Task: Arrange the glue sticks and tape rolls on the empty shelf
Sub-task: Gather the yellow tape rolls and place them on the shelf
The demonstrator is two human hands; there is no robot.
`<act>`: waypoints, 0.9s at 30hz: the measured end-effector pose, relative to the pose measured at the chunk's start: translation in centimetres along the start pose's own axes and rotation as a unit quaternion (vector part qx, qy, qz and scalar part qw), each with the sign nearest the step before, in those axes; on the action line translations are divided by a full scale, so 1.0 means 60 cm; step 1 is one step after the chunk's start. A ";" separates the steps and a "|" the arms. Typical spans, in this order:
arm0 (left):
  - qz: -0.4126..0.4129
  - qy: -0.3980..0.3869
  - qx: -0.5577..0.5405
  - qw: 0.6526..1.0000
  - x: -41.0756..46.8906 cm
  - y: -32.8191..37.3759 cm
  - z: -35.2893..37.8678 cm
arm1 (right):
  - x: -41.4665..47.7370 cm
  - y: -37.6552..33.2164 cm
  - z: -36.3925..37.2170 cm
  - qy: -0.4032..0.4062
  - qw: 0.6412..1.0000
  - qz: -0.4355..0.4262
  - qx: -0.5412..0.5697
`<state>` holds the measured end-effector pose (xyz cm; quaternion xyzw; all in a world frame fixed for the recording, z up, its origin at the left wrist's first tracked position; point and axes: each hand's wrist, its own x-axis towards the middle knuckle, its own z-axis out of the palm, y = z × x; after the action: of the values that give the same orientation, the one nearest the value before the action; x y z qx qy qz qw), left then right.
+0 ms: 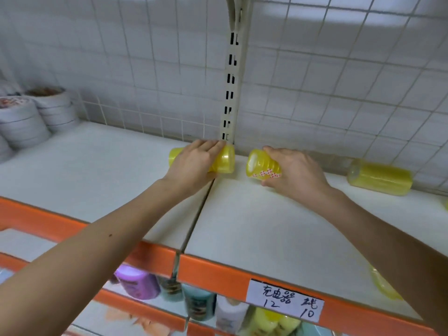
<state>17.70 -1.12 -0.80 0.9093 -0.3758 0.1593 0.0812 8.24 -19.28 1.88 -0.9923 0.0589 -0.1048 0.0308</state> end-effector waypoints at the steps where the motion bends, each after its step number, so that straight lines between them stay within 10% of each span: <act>1: -0.006 0.000 0.001 1.000 -0.012 -0.023 -0.006 | 0.008 -0.023 0.004 -0.001 1.000 -0.007 0.003; 15: -0.003 0.016 -0.030 0.999 -0.102 -0.372 -0.049 | 0.143 -0.349 0.078 -0.011 1.000 -0.012 0.006; 27: -0.013 0.029 -0.092 0.995 -0.042 -0.492 -0.019 | 0.254 -0.407 0.106 -0.064 0.996 -0.006 -0.063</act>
<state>36.72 21.64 -1.41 0.8979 -0.3741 0.1496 0.1773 27.09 3.35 0.60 -0.9972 0.0571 -0.0373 -0.0291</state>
